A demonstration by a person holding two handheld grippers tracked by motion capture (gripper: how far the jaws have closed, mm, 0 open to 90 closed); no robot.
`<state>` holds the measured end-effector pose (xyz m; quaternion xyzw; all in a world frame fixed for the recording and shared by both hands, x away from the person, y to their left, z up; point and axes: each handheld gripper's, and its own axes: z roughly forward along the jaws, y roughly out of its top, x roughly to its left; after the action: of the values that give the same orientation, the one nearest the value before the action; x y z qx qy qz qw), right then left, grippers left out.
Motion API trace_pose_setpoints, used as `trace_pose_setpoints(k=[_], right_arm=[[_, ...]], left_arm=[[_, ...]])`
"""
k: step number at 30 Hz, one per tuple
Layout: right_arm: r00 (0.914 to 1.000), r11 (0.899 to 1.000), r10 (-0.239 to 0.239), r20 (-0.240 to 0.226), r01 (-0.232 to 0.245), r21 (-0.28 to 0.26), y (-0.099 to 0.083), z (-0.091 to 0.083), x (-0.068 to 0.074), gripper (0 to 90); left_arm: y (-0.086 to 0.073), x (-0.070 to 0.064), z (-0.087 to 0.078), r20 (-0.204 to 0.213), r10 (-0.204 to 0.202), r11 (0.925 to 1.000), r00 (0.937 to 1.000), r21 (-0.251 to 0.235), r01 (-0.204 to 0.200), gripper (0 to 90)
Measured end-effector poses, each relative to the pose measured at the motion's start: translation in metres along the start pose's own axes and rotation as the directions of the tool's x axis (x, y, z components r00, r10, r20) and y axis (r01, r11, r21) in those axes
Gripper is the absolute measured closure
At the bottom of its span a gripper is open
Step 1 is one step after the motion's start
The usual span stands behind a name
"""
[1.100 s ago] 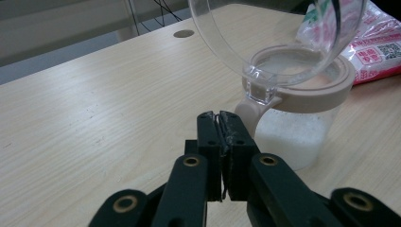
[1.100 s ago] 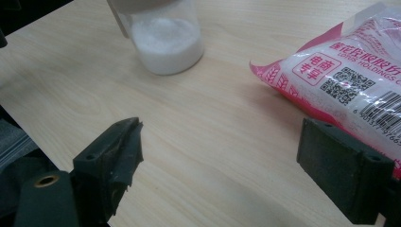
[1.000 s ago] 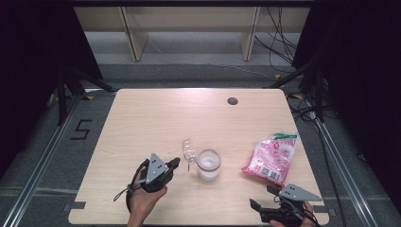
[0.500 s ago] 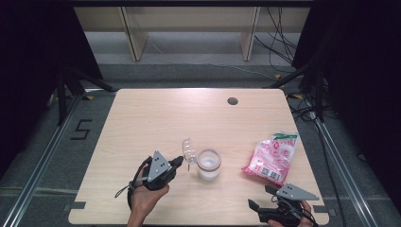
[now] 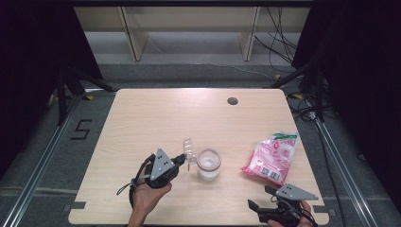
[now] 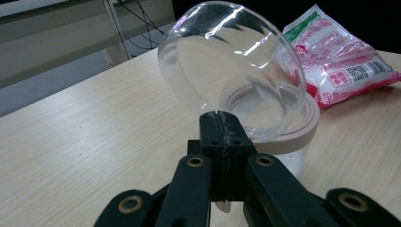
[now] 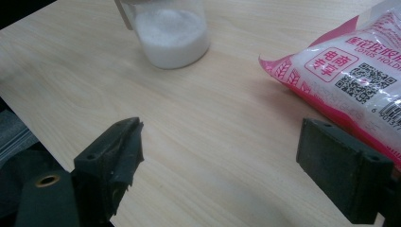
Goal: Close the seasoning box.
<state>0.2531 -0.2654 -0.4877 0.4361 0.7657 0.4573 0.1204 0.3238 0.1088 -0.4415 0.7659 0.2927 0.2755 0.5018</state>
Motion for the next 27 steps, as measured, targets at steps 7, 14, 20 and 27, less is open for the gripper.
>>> trace_pose_setpoints(k=[7, 14, 20, 27], right_arm=[[0.9999, 1.0, -0.016, 0.001, 0.016, -0.003, 0.0, 0.001, -0.001, 16.1], [0.9993, 0.999, -0.035, 0.013, 0.035, -0.004, 0.0, 0.001, -0.001, 16.1], [0.9999, 0.999, 0.012, 0.01, -0.013, 0.029, -0.001, 0.0, 0.002, 16.2], [0.9995, 1.0, -0.029, 0.015, 0.029, 0.013, -0.001, 0.001, 0.0, 16.2]], left_arm=[[0.002, -0.002, 0.001, 0.005, 0.005, 1.0, 1.0, -0.007, -0.005, 89.1], [0.003, -0.004, 0.002, 0.007, 0.007, 1.0, 1.0, -0.006, -0.007, 88.8], [0.004, -0.009, 0.004, 0.019, -0.016, 0.9999, 0.9997, -0.003, 0.016, 88.4], [0.007, -0.014, 0.01, 0.03, 0.021, 0.9997, 0.9993, -0.011, -0.02, 87.8]])
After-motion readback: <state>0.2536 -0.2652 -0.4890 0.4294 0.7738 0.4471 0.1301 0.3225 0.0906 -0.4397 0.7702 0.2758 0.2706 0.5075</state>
